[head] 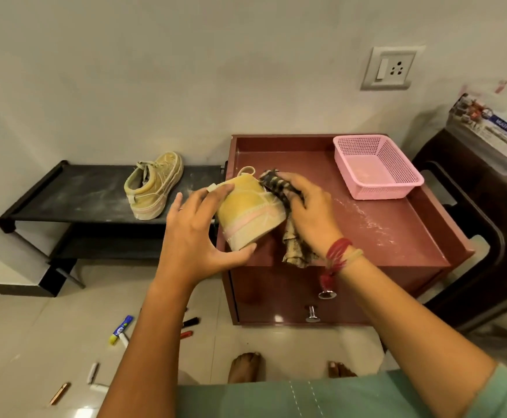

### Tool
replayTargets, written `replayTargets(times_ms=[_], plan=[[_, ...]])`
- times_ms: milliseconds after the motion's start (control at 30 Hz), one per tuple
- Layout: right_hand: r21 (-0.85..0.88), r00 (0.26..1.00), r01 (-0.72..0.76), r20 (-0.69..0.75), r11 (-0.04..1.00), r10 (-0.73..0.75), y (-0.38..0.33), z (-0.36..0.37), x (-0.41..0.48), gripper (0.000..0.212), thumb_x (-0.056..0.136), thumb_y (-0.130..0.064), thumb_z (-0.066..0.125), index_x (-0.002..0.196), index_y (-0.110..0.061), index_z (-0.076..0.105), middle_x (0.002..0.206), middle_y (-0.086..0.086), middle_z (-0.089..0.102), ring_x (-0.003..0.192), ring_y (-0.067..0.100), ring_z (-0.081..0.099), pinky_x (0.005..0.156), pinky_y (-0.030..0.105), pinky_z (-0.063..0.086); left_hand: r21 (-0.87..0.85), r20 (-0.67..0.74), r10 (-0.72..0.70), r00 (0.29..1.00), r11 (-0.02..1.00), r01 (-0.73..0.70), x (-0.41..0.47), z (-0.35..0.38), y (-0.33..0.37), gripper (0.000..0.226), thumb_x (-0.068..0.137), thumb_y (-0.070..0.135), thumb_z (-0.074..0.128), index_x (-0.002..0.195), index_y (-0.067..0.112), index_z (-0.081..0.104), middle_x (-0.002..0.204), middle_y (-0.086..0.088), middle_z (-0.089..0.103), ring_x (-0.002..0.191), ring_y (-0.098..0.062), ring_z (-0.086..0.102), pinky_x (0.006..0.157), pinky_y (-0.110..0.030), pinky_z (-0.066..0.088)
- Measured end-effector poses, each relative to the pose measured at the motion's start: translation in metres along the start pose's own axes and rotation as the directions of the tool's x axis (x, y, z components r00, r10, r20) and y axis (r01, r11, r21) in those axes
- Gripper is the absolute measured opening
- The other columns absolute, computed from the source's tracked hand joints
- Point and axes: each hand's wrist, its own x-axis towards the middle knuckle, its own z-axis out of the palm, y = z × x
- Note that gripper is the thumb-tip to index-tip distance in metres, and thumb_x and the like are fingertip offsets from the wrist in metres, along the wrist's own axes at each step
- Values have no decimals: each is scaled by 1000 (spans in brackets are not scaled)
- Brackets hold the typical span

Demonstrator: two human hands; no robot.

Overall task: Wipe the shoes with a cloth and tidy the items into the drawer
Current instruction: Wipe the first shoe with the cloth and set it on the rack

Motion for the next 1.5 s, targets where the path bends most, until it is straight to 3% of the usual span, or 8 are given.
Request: replayTargets(times_ms=[200,333,500,600,1000,1233,1367,1500], plan=[[-136,863,464,293,875,-412,-22,7,-31,44,84,-5,42,123,-16,60,126,8,60,118,15,52,102,24,36,-109,3,-106,994,988,105,-5,-3,-10,103,59,59,70,145,15,34,133,3,50,124,-11,44,104,-58,36],[-147,966,225,165,963,-201,-6,8,-15,42,84,5,45,118,-12,64,122,6,62,117,19,55,102,19,35,-99,53,-135,989,985,140,-5,-3,-11,106,56,58,70,145,16,33,129,9,46,121,-4,39,106,-58,34],[-134,873,420,330,898,-359,-16,10,-29,44,84,-5,41,120,-17,63,127,4,59,119,13,52,102,18,35,-123,56,-99,993,987,105,-5,-5,-10,100,54,58,71,139,16,39,122,16,44,111,7,35,105,-60,33],[-151,967,222,158,963,-198,-10,4,-10,40,86,-1,43,119,-11,63,122,10,63,116,24,57,104,28,38,-131,51,-68,996,989,74,-4,-3,-5,100,53,58,71,139,19,39,124,18,44,116,5,38,114,-57,22],[-352,822,563,338,748,-460,-26,19,-31,39,84,-12,47,120,-23,62,127,10,58,111,35,58,83,42,51,-133,69,-52,996,989,61,-6,1,-9,105,54,50,79,143,15,35,136,8,48,128,-4,41,120,-43,12],[-32,992,-129,-3,991,129,23,-11,16,43,88,8,41,120,-12,62,121,2,62,118,16,55,104,20,36,-86,204,-123,971,986,143,-9,-8,-13,107,52,46,75,143,27,23,127,17,33,119,7,23,110,-64,21],[-139,1000,-26,13,990,28,17,-9,11,43,88,6,43,124,-12,59,121,6,63,111,15,57,96,5,33,84,249,-180,952,983,164,-7,-1,-11,111,55,49,73,144,38,8,139,1,31,135,-23,29,112,-66,4],[-315,977,142,196,938,-82,-3,18,-15,44,96,-16,43,139,-24,40,123,12,61,107,30,60,89,37,49,213,164,-200,966,963,164,-3,11,-4,109,55,58,76,144,27,23,134,-1,42,134,-25,36,109,-68,11]])
